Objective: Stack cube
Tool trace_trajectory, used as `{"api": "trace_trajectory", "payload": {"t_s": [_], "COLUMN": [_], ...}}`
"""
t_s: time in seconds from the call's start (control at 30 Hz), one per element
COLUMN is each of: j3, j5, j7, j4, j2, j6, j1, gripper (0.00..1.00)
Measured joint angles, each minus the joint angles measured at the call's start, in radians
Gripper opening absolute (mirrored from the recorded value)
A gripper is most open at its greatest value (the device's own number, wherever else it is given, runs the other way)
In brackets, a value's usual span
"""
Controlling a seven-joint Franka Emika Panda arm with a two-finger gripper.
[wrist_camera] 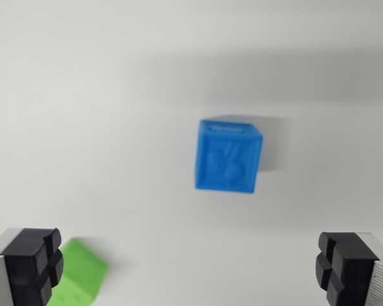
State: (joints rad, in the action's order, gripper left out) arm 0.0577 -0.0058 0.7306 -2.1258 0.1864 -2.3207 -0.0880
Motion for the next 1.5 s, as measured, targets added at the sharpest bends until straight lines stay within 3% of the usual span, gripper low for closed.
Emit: {"api": "trace_trajectory", "payload": {"t_s": [0.9,1.5], "j3": [0.001,-0.011], "j5": [0.034,0.052], "j7": [-0.060,-0.078], "j4": [-0.087,-0.073], "j2": [0.169,0.333], "j6": [-0.244,-0.391], "j1": [-0.051,-0.069], "gripper": [1.00,1.00]}}
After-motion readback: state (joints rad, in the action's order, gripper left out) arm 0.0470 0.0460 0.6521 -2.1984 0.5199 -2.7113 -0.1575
